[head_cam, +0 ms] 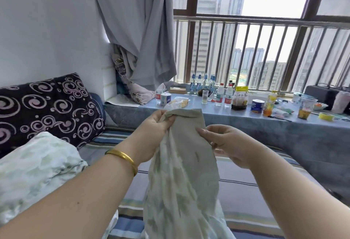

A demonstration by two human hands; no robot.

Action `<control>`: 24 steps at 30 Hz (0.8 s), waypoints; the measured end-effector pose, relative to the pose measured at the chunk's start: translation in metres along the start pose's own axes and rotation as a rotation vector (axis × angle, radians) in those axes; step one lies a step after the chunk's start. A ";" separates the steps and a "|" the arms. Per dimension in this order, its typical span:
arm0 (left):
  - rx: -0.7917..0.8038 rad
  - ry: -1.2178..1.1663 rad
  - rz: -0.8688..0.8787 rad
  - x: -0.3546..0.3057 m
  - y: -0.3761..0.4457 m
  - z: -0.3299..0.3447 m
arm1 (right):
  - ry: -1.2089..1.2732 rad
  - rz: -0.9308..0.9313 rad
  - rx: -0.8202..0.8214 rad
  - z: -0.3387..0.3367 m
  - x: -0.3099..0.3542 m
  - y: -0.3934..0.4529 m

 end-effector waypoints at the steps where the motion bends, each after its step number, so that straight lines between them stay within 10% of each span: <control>1: -0.009 -0.076 0.017 -0.001 0.001 0.001 | -0.020 0.034 0.072 0.001 0.002 -0.002; 7: -0.027 -0.207 0.058 -0.007 0.000 0.015 | 0.111 0.090 0.226 0.011 0.006 -0.012; 12: -0.562 0.944 0.072 -0.010 -0.008 -0.009 | 0.117 0.068 -0.020 0.008 0.007 -0.010; 17: -0.068 0.662 -0.154 0.012 -0.012 0.029 | -0.015 0.076 -0.311 0.011 0.003 -0.006; 24: 0.039 0.447 -0.205 0.038 -0.018 0.042 | 0.357 0.210 -0.233 0.026 -0.006 -0.012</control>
Point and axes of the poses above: each hand's wrist, its own y-axis towards the middle knuckle, its own z-axis out of the palm, x = y × z, the point moved 4 cm from there along y, towards the middle knuckle, and after that the axes turned 5 degrees about y, right-handed, at the moved point
